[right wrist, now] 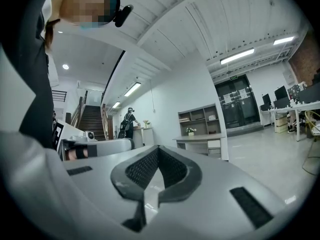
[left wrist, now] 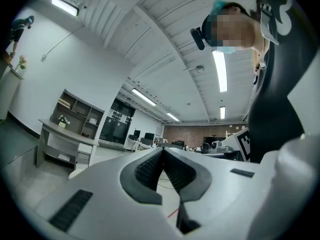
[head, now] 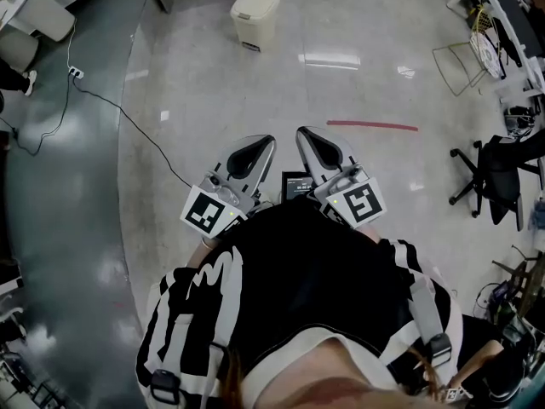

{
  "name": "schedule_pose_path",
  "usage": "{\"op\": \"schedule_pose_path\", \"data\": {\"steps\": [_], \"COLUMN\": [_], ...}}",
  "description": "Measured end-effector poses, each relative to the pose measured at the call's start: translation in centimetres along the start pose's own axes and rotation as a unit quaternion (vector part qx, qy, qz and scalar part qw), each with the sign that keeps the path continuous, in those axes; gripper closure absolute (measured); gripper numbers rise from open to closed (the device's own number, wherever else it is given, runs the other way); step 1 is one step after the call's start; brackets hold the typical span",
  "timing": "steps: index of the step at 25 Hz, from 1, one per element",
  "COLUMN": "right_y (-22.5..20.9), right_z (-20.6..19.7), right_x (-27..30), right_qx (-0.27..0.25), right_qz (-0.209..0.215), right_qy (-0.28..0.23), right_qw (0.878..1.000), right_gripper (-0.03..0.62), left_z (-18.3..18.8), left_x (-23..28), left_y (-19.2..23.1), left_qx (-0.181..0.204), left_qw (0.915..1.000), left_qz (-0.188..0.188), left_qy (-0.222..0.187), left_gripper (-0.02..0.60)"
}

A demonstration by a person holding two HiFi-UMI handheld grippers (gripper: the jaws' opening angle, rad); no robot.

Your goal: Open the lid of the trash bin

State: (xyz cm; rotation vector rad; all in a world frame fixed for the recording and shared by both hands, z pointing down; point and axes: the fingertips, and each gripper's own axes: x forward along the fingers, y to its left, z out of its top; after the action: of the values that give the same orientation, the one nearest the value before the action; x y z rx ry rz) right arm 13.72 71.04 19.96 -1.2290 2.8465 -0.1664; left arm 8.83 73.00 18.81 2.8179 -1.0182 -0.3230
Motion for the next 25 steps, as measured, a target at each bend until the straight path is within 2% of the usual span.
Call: {"op": "schedule_pose_path", "data": {"steps": [12,25], "right_y": [1.6,3.9], "right_z": [-0.5,-1.5], "right_x": [1.1,2.1], "right_qx": [0.006,0.010], "right_qz": [0.005,-0.020], "right_qy": [0.009,0.000], "right_qw": [1.000,1.000], "right_gripper": [0.589,0.589], "left_z": [-0.1,-0.4], "left_x": [-1.6,-4.3], "left_y": [0.6,1.9], "left_qx": [-0.001,-0.008], "left_qw": [1.0000,0.9997], "left_qz": [0.003,-0.023], "left_qy": [0.000,0.004], "left_gripper": [0.577,0.577]}}
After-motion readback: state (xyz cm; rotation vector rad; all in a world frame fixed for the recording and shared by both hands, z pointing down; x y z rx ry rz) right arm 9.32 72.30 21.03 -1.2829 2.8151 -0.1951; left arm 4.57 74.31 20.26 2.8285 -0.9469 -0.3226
